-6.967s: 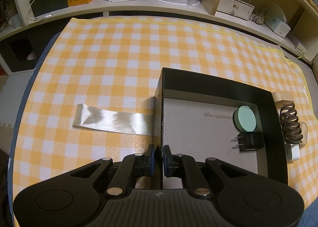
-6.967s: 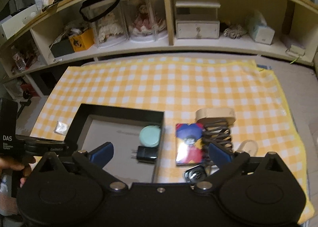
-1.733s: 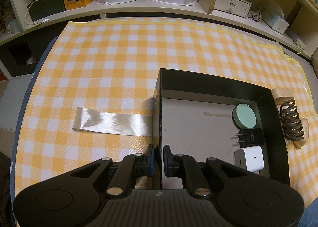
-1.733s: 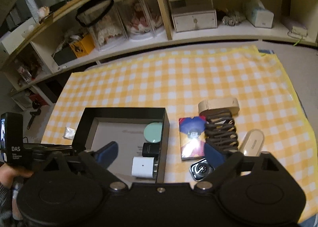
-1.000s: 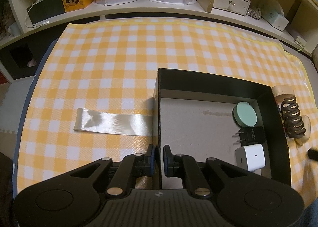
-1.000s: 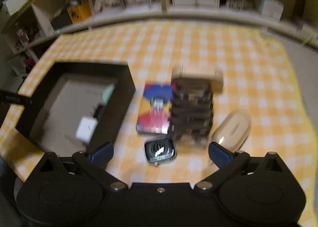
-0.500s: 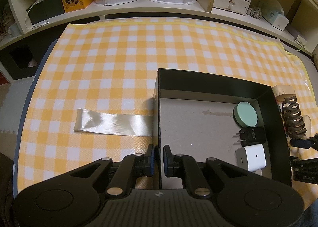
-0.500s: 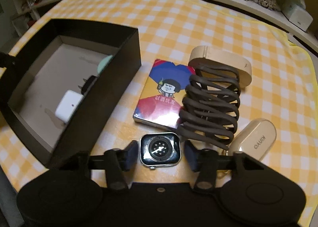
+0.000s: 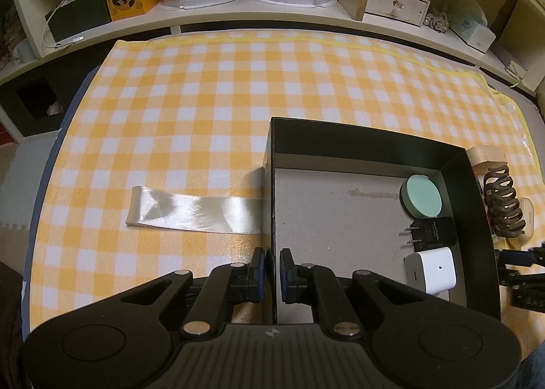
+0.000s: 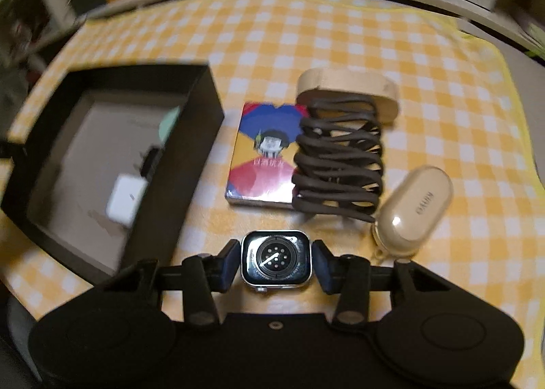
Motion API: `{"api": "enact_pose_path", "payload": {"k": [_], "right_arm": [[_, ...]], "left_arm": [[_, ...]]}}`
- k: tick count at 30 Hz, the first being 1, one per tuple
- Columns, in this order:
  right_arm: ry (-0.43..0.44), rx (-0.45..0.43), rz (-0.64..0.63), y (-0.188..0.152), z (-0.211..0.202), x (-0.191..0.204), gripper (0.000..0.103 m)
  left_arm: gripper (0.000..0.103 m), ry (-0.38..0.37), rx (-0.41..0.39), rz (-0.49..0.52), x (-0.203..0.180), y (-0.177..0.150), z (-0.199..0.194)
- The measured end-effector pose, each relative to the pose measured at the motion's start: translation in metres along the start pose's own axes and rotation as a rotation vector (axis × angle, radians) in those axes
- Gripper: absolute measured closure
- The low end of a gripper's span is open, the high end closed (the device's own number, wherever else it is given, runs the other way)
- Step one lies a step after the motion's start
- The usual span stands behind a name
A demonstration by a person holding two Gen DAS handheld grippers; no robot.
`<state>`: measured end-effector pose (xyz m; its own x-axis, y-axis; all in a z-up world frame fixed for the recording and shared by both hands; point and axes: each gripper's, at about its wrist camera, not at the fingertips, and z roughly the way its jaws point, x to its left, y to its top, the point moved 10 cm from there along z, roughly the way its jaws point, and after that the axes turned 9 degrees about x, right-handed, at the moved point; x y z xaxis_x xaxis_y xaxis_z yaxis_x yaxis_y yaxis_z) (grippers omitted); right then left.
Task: Organize rigid objects
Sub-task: 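Carry the smartwatch into the box beside the white charger and release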
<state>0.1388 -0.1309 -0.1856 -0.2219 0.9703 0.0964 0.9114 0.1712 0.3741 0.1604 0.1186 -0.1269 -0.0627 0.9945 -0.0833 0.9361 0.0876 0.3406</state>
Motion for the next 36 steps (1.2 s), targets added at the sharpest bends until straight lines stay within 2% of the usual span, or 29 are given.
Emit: {"api": "enact_pose_path", "payload": {"k": [8, 13, 18, 22, 29, 36], "right_arm": [[0.08, -0.076, 0.128, 0.0, -0.052, 0.021, 0.056], [0.145, -0.065, 0.166, -0.002, -0.057, 0.059, 0.056], [0.17, -0.051, 0.188, 0.0, -0.054, 0.091, 0.056], [0.158, -0.036, 0.212, 0.001, -0.047, 0.102, 0.056], [0.07, -0.036, 0.212, 0.005, -0.041, 0.1, 0.056], [0.071, -0.001, 0.234, 0.003, -0.037, 0.099, 0.054]], "left_arm": [[0.093, 0.0, 0.004, 0.003, 0.0, 0.0, 0.002], [0.093, 0.002, 0.005, 0.003, -0.001, 0.0, 0.002], [0.093, 0.001, 0.004, 0.003, -0.001, 0.001, 0.002], [0.093, -0.003, 0.004, 0.001, 0.001, 0.001, 0.002], [0.093, -0.002, 0.004, 0.002, 0.002, 0.002, 0.002], [0.093, 0.001, 0.004, 0.002, 0.001, 0.001, 0.002]]}}
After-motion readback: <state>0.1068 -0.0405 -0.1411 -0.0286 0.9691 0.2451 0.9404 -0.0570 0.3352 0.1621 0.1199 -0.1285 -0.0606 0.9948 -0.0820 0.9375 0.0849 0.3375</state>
